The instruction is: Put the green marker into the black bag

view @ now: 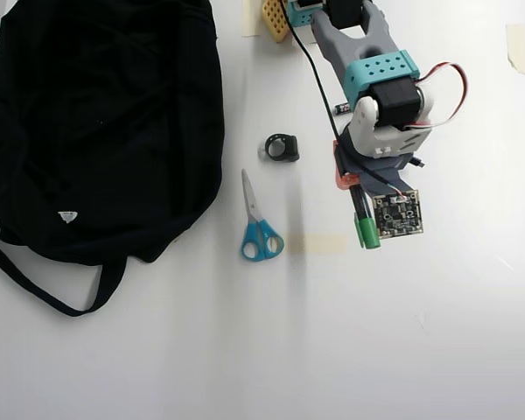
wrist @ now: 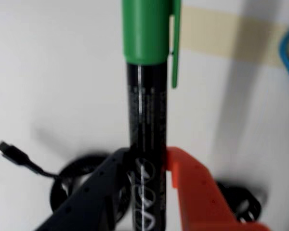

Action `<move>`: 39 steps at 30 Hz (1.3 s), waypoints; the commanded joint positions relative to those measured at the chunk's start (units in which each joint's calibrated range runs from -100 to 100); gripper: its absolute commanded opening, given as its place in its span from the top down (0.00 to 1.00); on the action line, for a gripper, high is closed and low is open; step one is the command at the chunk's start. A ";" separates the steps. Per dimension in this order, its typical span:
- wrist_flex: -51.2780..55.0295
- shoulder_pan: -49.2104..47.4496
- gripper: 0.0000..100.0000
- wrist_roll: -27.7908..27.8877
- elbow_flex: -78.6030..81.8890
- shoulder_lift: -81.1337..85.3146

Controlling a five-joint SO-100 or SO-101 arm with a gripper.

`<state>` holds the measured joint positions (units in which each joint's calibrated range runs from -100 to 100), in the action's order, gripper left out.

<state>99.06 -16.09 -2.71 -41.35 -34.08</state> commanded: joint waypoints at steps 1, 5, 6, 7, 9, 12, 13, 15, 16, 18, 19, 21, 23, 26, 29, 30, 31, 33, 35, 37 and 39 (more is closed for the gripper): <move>0.08 2.33 0.98 -0.23 7.03 9.60; -0.18 4.05 0.98 0.04 16.37 15.33; -0.43 4.42 0.98 0.09 18.44 16.57; -1.21 4.65 0.98 0.14 20.42 17.57; -2.93 5.02 0.98 0.19 23.92 18.98; -5.95 6.22 0.98 -0.28 27.79 20.64; -6.98 6.67 0.98 -0.33 28.68 21.38; -8.36 8.09 0.98 -0.33 30.39 23.21; -8.53 8.84 0.98 -0.33 31.11 24.21; -8.53 10.48 0.98 -0.23 31.74 26.36; -8.36 11.38 0.98 -0.02 31.74 27.36; -7.75 13.70 0.98 0.25 31.74 29.52; -7.24 16.47 0.98 0.30 31.74 31.84; -6.89 20.73 0.98 0.35 31.65 34.25; -6.89 24.77 0.98 0.93 31.29 34.66; -6.89 26.04 0.98 1.09 31.20 34.66; -6.89 27.24 0.98 1.24 31.20 34.66; -6.89 29.03 0.98 1.29 31.02 34.74; -6.89 30.98 0.98 2.45 31.02 35.33; -6.89 33.97 0.98 5.59 31.56 36.40; -6.89 36.06 0.98 7.69 31.65 36.65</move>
<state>91.84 15.65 1.10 -9.28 -1.20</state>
